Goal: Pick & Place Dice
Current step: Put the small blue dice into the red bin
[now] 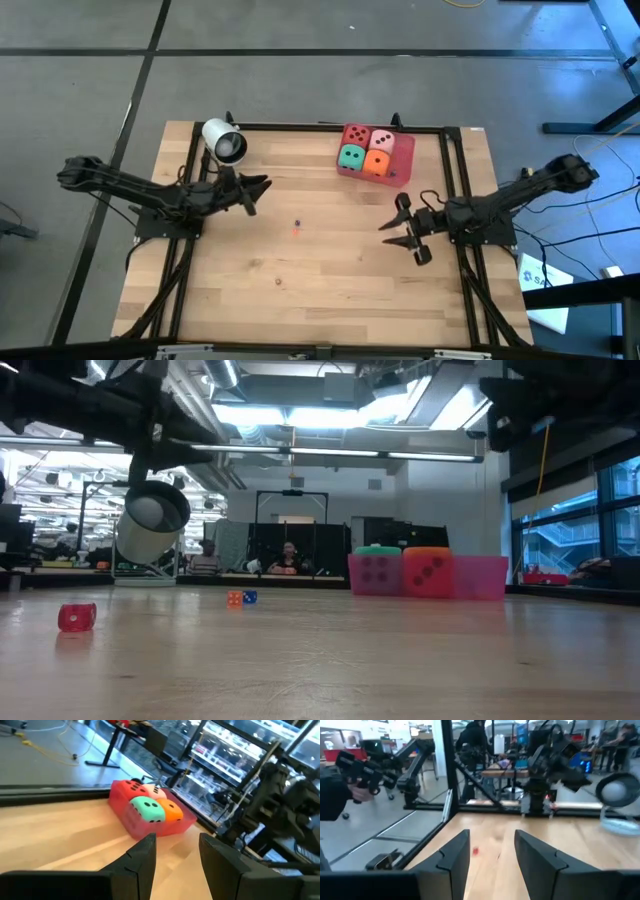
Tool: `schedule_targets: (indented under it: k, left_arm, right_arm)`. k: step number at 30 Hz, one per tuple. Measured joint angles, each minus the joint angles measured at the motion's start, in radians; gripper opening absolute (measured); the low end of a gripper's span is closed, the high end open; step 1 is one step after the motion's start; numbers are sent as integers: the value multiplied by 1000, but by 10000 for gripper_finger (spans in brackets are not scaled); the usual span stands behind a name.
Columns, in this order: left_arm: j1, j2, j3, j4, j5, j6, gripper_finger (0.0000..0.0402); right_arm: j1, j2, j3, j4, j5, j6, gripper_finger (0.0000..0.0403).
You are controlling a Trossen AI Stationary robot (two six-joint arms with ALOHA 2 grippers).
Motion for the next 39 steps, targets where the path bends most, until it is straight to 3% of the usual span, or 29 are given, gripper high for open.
schedule_targets:
  k: [9, 21, 27, 39]
  left_arm:
    - [-2, 162, 0, 268, 4, 59, 139]
    - [-27, 383, 0, 439, 34, 23, 138]
    - [-85, 504, 11, 576, 33, 88, 136]
    - [-195, 623, 147, 561, 85, 290, 134]
  right_arm:
    - [71, 0, -24, -5, 59, 7, 155]
    - [70, 0, -24, -6, 62, -48, 155]
    - [70, 0, -24, -4, 179, -65, 155]
    - [70, 0, -24, -3, 179, 32, 155]
